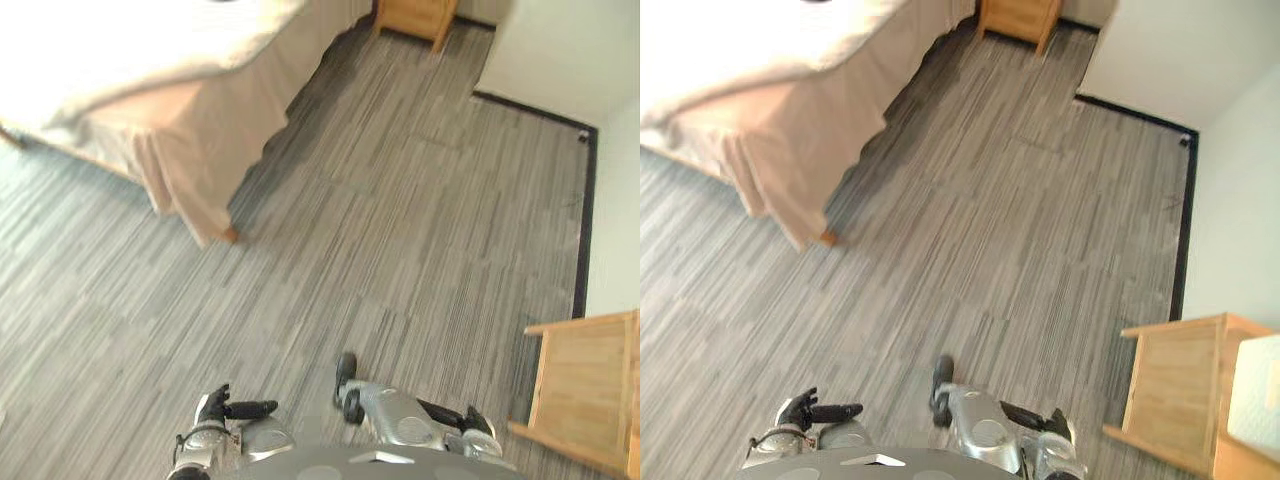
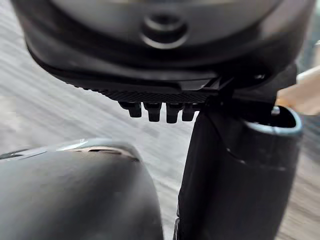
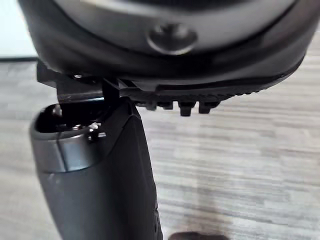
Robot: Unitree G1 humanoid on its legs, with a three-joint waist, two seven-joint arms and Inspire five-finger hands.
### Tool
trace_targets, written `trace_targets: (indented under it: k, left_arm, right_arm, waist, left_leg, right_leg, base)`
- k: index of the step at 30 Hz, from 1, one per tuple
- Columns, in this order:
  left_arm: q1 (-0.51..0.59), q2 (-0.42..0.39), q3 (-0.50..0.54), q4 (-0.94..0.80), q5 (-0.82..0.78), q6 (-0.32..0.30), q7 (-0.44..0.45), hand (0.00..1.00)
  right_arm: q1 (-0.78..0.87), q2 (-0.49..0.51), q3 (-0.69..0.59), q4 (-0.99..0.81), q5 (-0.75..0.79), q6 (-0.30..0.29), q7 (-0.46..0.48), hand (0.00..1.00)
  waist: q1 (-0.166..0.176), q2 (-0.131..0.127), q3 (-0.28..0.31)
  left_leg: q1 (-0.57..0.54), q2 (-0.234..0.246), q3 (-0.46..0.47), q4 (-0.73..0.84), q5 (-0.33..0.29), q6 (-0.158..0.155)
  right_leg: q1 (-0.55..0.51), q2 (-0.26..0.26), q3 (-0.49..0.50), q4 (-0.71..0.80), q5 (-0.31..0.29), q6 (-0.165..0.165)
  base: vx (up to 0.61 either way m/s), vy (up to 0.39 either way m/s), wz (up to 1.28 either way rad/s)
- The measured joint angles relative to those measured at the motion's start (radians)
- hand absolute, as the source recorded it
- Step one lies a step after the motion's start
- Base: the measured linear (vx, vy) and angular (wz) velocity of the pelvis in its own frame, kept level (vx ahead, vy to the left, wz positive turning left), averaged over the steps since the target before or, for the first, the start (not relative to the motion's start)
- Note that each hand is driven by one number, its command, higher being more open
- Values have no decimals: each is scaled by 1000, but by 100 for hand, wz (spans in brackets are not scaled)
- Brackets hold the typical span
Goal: Tidy up the quilt and then pick up the clothes from the bed and put them into the laundry hamper
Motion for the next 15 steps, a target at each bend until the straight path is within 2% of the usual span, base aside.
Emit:
trace_targets:
  k: [2,3,4,5,6,8,9,10,11,12,13,14,15]
  left_arm:
    - [-21,-10,-1,-18,-6,-17,14,100]
    - [-29,-13,-1,-16,-6,-17,15,100]
    - [-48,-19,-7,-16,-12,-15,20,100]
    - [-50,-20,-13,-16,-14,-17,22,100]
    - [-58,-20,-24,-12,-24,-15,23,100]
    - [-71,-25,-34,-8,-46,-16,23,100]
    - [-73,-26,-36,-8,-50,-16,23,100]
    - [-76,-29,-35,-8,-51,-16,25,100]
    - [-75,-33,-25,-7,-56,-15,25,100]
    - [-74,-37,-10,-5,-56,-15,25,100]
    - [-75,-36,16,2,-61,-15,23,100]
    - [-75,-45,28,10,-76,-16,24,100]
    - [-75,-57,35,28,-81,-10,23,100]
  right_arm:
    - [-59,3,7,10,0,0,0,100]
    - [-67,5,7,9,0,-1,0,100]
    - [-92,9,10,8,1,-2,3,100]
    - [-96,12,18,7,2,-2,5,100]
    - [-97,24,24,-2,2,-2,5,100]
    - [-83,39,25,-1,2,2,2,100]
    - [-74,43,25,-1,1,2,2,100]
    - [-56,50,20,-3,2,3,-2,100]
    - [-41,54,13,-1,1,4,-9,100]
    - [-37,63,13,-2,1,4,-16,100]
    - [-38,80,-7,1,0,4,-17,100]
    - [-39,82,-32,8,2,5,-13,100]
    - [-41,85,-91,8,2,12,-9,100]
  waist:
    - [31,5,3]
    - [35,6,3]
    - [45,9,6]
    - [43,13,8]
    - [43,14,7]
    - [51,13,7]
    - [56,12,7]
    - [67,9,2]
    - [74,0,-2]
    - [75,-12,-10]
    - [70,-46,-15]
    - [72,-49,-14]
    - [66,-55,-20]
  left_leg:
    - [-119,-66,6,-17,-61,15]
    - [-140,-78,10,-38,-71,15]
    - [-201,-119,61,-202,-89,35]
    - [-212,-134,79,-277,-87,41]
    - [-230,-171,116,-447,-63,67]
    - [-236,-229,233,-724,28,137]
    - [-235,-238,281,-775,51,158]
    - [-234,-261,357,-831,87,218]
    - [-226,-293,355,-848,153,305]
    - [-210,-314,355,-852,192,330]
    - [-178,-354,353,-859,177,346]
    - [-137,-374,326,-890,163,340]
    - [-76,-393,257,-929,152,326]
  right_leg:
    - [76,9,54,-67,-6,8]
    - [96,10,58,-86,-11,12]
    - [172,11,71,-139,-47,0]
    - [189,11,73,-139,-64,3]
    - [225,5,72,-139,-96,14]
    - [278,2,54,-139,-151,36]
    - [292,3,49,-139,-165,42]
    - [328,2,42,-138,-195,65]
    - [358,-3,40,-137,-216,100]
    - [373,-20,33,-125,-227,118]
    - [344,-64,-2,3,-262,175]
    - [281,-99,-32,200,-268,189]
    - [172,-156,-46,516,-189,191]
  base:
    - [540,-209,-69]
    - [673,-171,-66]
    - [471,-66,-37]
    - [474,-1,-30]
    - [380,43,3]
    - [507,73,18]
    - [652,106,15]
    - [717,135,6]
    - [654,132,5]
    - [667,152,19]
    - [515,138,34]
    - [632,215,74]
    - [776,226,137]
